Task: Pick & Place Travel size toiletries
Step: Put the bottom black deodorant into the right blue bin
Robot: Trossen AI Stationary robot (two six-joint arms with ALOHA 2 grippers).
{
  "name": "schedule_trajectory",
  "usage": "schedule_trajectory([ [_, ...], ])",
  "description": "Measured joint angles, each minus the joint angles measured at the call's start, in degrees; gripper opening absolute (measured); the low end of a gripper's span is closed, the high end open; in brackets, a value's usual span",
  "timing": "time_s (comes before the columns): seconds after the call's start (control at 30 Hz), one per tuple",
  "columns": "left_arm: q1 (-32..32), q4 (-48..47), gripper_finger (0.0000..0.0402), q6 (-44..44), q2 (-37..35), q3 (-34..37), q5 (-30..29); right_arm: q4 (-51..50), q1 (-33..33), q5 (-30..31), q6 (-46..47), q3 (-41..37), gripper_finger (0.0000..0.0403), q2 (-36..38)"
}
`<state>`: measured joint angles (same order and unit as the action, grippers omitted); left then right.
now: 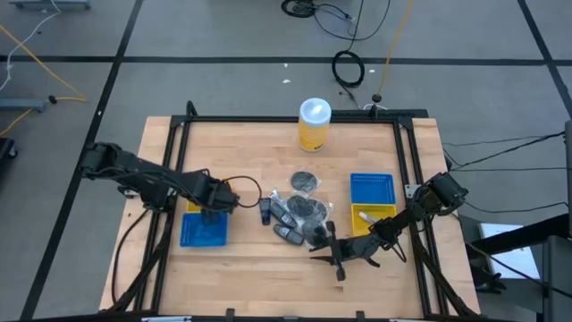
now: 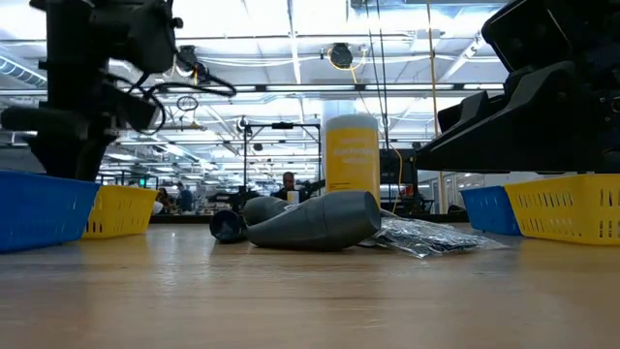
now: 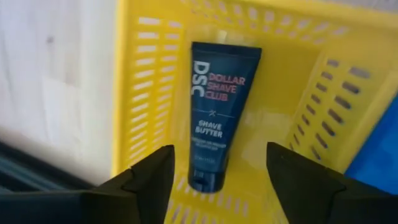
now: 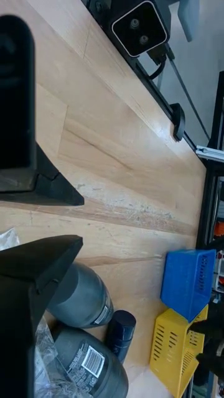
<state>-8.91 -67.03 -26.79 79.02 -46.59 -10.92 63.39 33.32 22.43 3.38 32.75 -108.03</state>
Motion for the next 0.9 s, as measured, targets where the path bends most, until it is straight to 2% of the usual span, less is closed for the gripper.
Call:
schedule_trajectory([
  [0.13,-1.22,-2.13,0.0265,-1.4,-0.11,-4.58,-0.18,-0.02,0.0,-0.02,0.02,0.0,0.0077,0.0],
  [0.27,-4.14,3.79,0.0266,-0.87,-1.83,-7.56,-4.11,-0.02,0.0,-0.02,0.0,0.0,0.0077,0.0],
  [0.53,-11.54,39.05,0.0267,8.85,-2.41,-5.51,-14.72,-0.02,-0.02,-0.02,0.2,0.0,0.0077,0.0],
  [0.73,-15.35,72.2,0.0267,19.5,2.15,1.46,-15.03,0.34,-0.02,-0.04,1.36,0.0,0.0077,0.02],
  [0.9,-16.7,89.04,0.0267,21.33,9.15,5.26,-14.95,2.04,-0.02,-0.19,2.16,0.02,0.008,0.02],
])
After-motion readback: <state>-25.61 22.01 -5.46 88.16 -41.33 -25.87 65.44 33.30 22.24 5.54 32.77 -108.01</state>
